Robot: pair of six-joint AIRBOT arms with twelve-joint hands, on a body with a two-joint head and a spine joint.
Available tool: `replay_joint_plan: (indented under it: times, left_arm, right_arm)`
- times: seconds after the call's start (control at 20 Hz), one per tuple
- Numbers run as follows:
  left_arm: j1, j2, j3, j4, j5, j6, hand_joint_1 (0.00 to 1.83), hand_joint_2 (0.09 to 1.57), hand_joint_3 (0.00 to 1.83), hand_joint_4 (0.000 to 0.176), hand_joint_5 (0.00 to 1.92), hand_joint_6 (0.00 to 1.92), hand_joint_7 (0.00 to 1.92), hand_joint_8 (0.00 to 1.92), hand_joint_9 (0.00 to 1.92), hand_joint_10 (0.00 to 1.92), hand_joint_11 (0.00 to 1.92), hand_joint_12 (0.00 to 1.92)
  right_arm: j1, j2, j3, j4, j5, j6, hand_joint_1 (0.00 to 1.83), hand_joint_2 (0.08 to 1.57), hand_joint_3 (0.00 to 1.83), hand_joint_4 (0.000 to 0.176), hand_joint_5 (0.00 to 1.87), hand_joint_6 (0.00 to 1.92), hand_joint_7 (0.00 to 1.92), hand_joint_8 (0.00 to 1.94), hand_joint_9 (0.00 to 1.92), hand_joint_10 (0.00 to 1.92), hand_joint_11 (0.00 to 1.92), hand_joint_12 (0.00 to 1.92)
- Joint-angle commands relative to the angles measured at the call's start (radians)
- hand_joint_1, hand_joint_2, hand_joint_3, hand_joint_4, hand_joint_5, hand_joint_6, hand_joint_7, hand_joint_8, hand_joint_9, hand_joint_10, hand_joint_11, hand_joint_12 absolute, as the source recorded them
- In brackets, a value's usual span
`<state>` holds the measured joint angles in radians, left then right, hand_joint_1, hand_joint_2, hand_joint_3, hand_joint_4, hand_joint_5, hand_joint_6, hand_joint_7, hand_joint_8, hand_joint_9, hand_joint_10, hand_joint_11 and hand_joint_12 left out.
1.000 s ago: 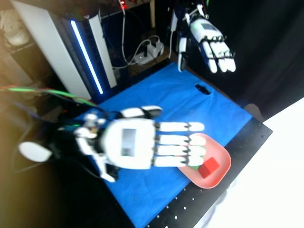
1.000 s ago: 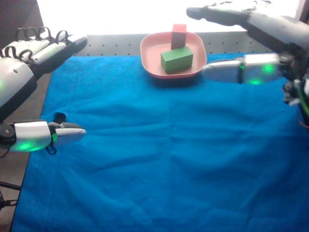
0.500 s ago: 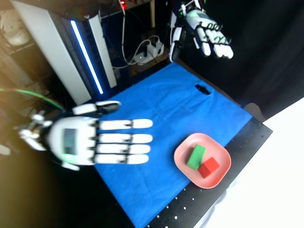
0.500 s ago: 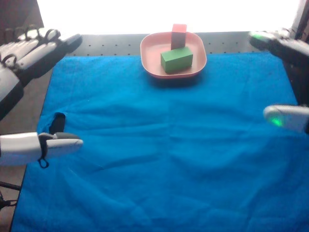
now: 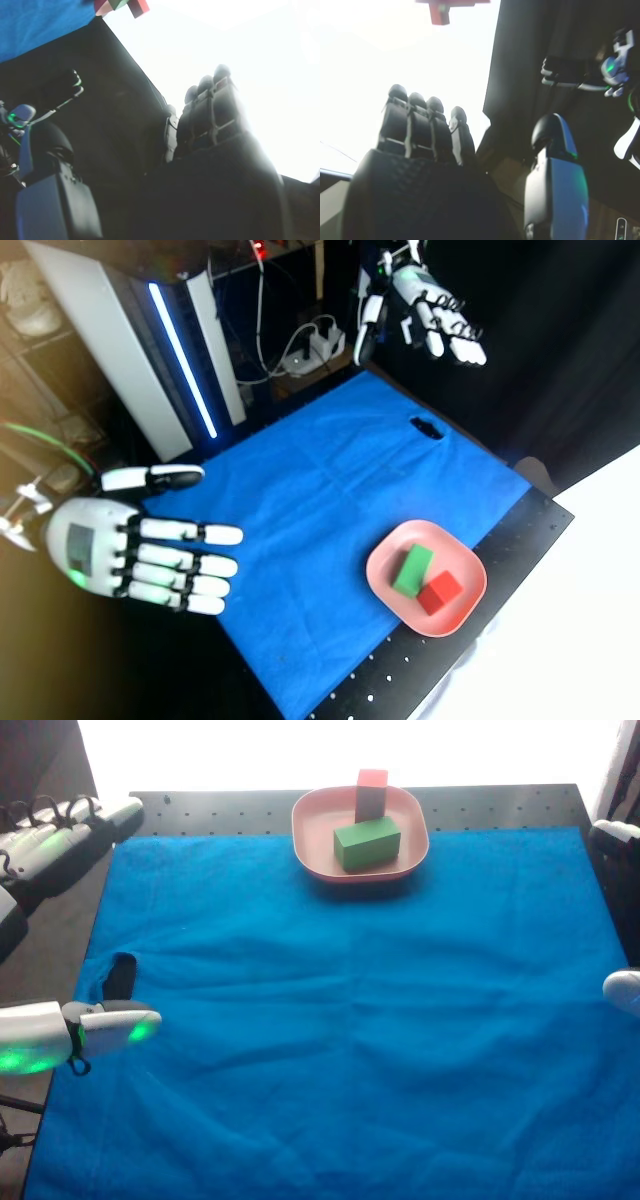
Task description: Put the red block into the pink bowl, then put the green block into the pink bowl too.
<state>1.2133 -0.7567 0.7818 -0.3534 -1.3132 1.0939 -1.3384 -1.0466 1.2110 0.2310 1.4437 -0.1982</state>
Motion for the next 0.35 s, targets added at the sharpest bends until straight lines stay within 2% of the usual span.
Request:
replay_joint_plan:
  times: [0.0,0.1,0.15,0.25,0.3]
  left_arm:
    - [-0.008,0.002,-0.001,0.014,-0.136,-0.011,0.69,0.88,0.00,0.174,0.03,0.00,0.01,0.00,0.01,0.00,0.05,0.03]
    - [-0.007,-0.001,-0.001,0.012,-0.136,-0.016,0.68,0.88,0.00,0.165,0.02,0.00,0.01,0.00,0.01,0.00,0.06,0.04]
    - [-0.005,-0.003,-0.001,0.011,-0.136,-0.019,0.67,0.89,0.00,0.174,0.02,0.00,0.01,0.00,0.01,0.00,0.07,0.04]
    - [-0.004,-0.004,-0.001,0.009,-0.137,-0.021,0.68,0.88,0.00,0.174,0.02,0.00,0.02,0.00,0.03,0.01,0.09,0.05]
    - [-0.004,-0.004,-0.001,0.009,-0.141,-0.021,0.68,0.89,0.00,0.166,0.02,0.00,0.02,0.00,0.04,0.01,0.08,0.05]
  right_arm:
    - [0.006,0.004,0.004,0.017,0.122,0.009,0.65,1.02,0.00,0.091,0.12,0.00,0.05,0.00,0.00,0.00,0.00,0.00]
    - [0.006,0.004,0.005,0.019,0.122,0.009,0.66,1.01,0.00,0.094,0.13,0.01,0.06,0.00,0.00,0.00,0.01,0.00]
    - [0.006,0.004,0.005,0.019,0.122,0.009,0.65,1.01,0.00,0.104,0.13,0.00,0.05,0.00,0.00,0.00,0.01,0.01]
    - [0.006,0.004,0.006,0.019,0.122,0.009,0.63,1.01,0.00,0.101,0.14,0.01,0.06,0.00,0.00,0.00,0.00,0.00]
    - [0.006,0.004,0.008,0.020,0.122,0.009,0.63,1.01,0.00,0.103,0.14,0.01,0.06,0.00,0.00,0.00,0.00,0.00]
